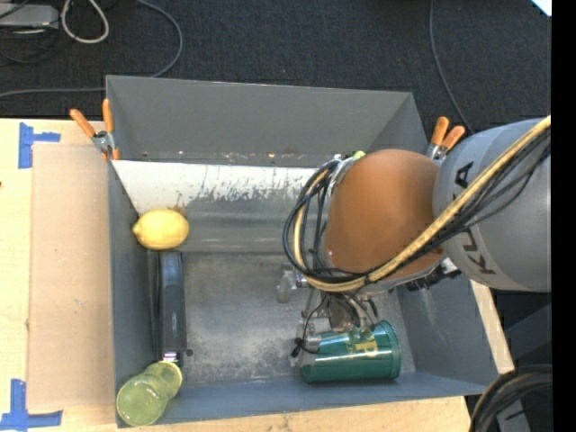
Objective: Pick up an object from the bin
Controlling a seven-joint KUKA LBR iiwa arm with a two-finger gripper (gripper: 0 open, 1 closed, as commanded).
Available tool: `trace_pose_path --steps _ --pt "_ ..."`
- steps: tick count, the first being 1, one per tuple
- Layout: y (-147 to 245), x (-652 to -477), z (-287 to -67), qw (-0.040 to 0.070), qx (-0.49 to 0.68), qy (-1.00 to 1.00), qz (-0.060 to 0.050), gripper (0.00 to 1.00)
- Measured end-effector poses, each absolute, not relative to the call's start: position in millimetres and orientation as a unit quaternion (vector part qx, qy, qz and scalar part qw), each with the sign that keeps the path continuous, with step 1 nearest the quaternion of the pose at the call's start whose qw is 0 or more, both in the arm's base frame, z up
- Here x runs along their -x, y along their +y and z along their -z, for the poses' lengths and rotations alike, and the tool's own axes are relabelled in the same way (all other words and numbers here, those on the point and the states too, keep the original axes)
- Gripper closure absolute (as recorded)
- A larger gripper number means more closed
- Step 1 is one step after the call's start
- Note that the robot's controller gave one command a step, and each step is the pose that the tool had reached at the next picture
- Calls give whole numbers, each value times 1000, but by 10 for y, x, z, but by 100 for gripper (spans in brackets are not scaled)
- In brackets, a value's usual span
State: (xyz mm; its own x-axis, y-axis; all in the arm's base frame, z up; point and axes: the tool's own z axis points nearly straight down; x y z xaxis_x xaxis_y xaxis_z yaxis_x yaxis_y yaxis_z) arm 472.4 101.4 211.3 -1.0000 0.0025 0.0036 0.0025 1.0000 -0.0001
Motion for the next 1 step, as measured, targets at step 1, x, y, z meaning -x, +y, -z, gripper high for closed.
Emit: trace_pose_path --steps 1 --pt "544 -4888 -1162 2 -141 -990 0 0"
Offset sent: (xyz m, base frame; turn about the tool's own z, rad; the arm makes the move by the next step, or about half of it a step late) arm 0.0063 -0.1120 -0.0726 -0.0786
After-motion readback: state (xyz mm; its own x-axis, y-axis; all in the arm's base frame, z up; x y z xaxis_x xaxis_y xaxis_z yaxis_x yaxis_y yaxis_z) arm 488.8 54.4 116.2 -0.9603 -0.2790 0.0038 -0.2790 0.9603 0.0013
